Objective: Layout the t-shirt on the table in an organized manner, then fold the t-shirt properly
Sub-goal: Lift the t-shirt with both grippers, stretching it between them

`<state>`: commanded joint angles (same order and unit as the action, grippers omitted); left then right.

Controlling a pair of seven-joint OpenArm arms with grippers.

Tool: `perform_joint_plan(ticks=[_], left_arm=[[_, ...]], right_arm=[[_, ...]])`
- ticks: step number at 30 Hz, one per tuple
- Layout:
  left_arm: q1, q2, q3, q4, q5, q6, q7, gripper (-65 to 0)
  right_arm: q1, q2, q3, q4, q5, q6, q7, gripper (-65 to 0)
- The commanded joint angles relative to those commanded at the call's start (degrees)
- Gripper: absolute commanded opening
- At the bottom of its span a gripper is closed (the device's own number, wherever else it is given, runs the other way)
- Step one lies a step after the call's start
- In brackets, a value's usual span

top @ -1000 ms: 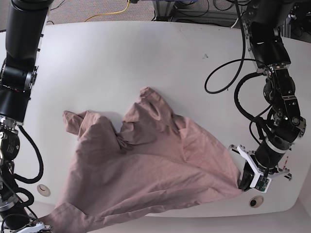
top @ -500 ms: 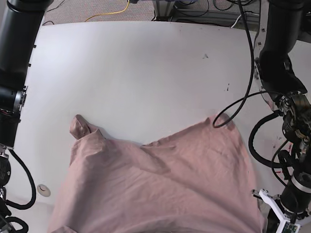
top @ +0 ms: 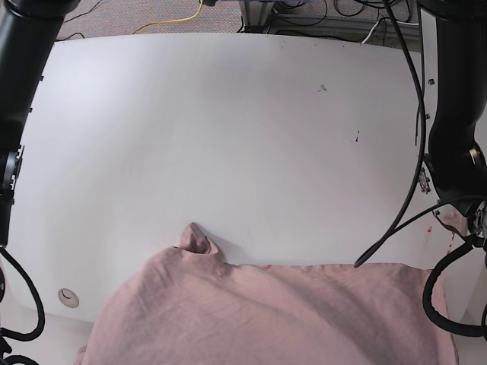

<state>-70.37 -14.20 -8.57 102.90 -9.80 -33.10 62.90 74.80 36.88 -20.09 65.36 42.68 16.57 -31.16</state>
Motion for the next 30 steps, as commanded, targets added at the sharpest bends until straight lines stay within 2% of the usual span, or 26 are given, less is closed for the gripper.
perform_joint_plan(ticks=[2,10,13,16,19,23,30], left_arm=[[-1.2,0.0,0.0,-1.2,-0.1,0.0,0.1,-65.0],[-0.3,0.0,-0.1,-1.6,-0.1,-0.2,1.6,-65.0],[2.9,0.0,-0.7,-1.5,-0.2,-2.2,2.2,-65.0],[6.2,0.0,-4.0,-1.5,-0.2,-4.5,2.3,-65.0],[9.5,0.0,-6.6,-1.5,-0.2,-6.3,3.7,-65.0],[14.2,0.0,-8.2,1.7,-0.2,-6.9,5.5,-65.0],[25.4,0.0,-8.6,5.5,-0.2,-6.9,5.6,-65.0]], right_arm=[[0.0,0.0,-0.8,-0.5,0.0,0.62,-0.1,-65.0],[0.0,0.0,-0.8,-0.4,0.3,0.97,-3.5,-65.0],[0.0,0.0,-0.7,1.5,0.3,0.7,-3.5,-65.0],[0.0,0.0,-0.7,4.2,0.3,0.62,-3.7,-65.0],[0.0,0.6,0.3,7.6,0.4,0.53,-6.8,-65.0],[-7.5,0.6,5.2,12.5,0.4,0.53,-9.8,-65.0],[-19.5,0.8,10.6,16.7,0.4,0.7,-10.1,-65.0]])
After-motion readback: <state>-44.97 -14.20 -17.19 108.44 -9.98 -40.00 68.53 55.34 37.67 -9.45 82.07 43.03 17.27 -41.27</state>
